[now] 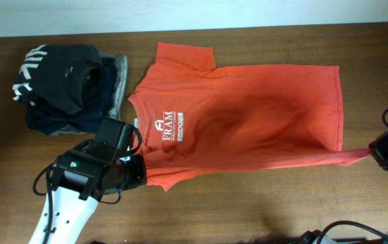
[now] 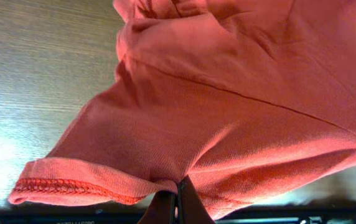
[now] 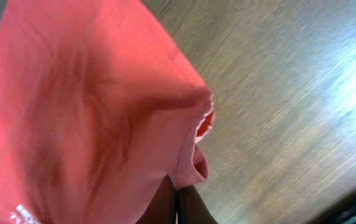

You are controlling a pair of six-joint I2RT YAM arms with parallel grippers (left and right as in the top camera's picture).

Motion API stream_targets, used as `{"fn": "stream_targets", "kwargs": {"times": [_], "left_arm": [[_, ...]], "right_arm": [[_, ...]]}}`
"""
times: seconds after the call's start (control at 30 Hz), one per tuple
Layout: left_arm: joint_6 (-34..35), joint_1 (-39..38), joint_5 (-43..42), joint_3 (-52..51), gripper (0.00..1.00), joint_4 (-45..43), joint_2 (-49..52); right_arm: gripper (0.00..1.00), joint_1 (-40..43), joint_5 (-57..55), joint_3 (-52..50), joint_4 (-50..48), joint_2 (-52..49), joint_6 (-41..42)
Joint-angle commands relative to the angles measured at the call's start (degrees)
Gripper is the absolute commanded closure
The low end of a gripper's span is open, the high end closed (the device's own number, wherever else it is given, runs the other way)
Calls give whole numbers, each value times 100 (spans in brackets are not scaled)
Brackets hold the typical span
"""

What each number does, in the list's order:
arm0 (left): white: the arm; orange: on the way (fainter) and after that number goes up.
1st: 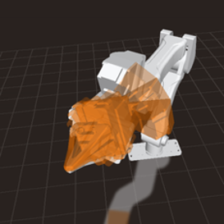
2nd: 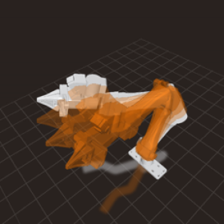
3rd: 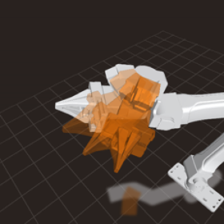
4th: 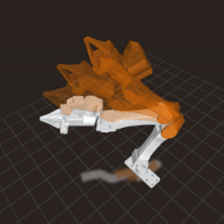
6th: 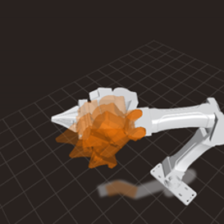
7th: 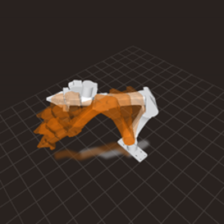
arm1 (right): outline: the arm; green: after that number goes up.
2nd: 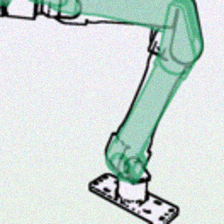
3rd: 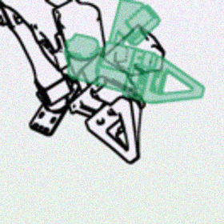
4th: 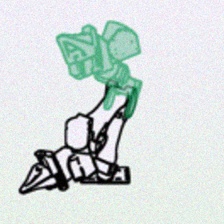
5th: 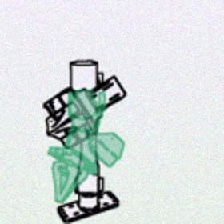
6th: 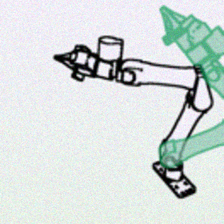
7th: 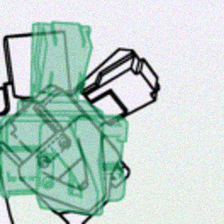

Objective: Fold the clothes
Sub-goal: 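Fold the shirt's left side rightward with the left gripper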

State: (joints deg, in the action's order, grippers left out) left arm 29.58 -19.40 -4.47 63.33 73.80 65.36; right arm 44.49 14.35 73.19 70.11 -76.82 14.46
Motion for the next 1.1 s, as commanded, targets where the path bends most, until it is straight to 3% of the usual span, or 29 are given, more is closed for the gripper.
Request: {"fn": "stream_targets", "kwargs": {"times": [0.0, 0.1, 0.23, 0.43, 0.73, 1.07], "left_arm": [[-92, 0, -177, 76, 100, 74, -22], [-87, -11, -439, 35, 99, 160, -15], [-94, -48, 127, 35, 99, 28, -15], [-485, -48, 627, 35, 99, -1244, 76], [-721, -48, 905, 35, 98, -1943, 1657], [-721, -42, 1746, 35, 98, -3038, 2133]], "right_arm": [[96, 15, -446, 76, -90, 39, -70], [96, 15, -468, 76, -90, 39, -68], [96, 15, -450, 76, -201, 39, -48], [96, 15, 175, 74, -857, -37, -48], [96, -389, 153, 63, -1346, -1016, -48], [95, -925, 149, 59, -1867, -1834, -48]]}}
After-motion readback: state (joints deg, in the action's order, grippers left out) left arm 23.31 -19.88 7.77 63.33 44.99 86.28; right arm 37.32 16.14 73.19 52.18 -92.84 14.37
